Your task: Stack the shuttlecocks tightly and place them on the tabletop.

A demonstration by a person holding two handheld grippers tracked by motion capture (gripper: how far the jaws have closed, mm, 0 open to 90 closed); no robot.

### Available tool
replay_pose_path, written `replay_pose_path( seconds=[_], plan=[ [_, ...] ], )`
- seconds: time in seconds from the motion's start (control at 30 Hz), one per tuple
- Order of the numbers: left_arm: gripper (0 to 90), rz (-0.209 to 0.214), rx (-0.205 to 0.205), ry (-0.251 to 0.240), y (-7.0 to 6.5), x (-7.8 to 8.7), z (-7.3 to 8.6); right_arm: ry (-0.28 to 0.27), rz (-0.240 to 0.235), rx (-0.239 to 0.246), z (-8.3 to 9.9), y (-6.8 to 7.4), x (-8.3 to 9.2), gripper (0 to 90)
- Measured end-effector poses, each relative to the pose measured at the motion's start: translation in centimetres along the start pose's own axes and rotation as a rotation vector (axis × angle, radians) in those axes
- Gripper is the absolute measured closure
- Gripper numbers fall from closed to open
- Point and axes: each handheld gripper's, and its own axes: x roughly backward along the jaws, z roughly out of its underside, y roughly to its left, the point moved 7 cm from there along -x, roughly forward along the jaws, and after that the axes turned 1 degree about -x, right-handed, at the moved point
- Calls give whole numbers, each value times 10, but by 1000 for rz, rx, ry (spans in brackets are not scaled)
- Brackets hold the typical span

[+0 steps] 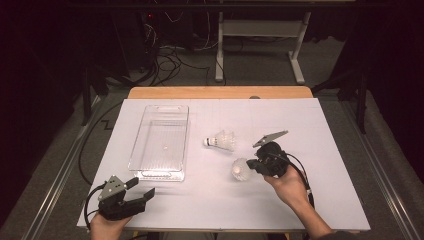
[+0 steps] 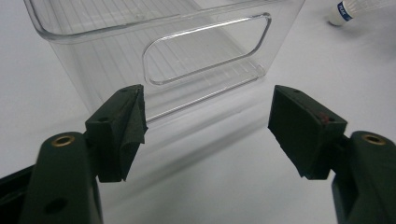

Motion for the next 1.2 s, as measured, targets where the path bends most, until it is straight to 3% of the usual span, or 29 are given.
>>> replay_pose_path(
  seconds=[1.2],
  plan=[
    [288,2,1,3,0,-1,0,10,19,-105,21,-30,-13,857]
  ],
)
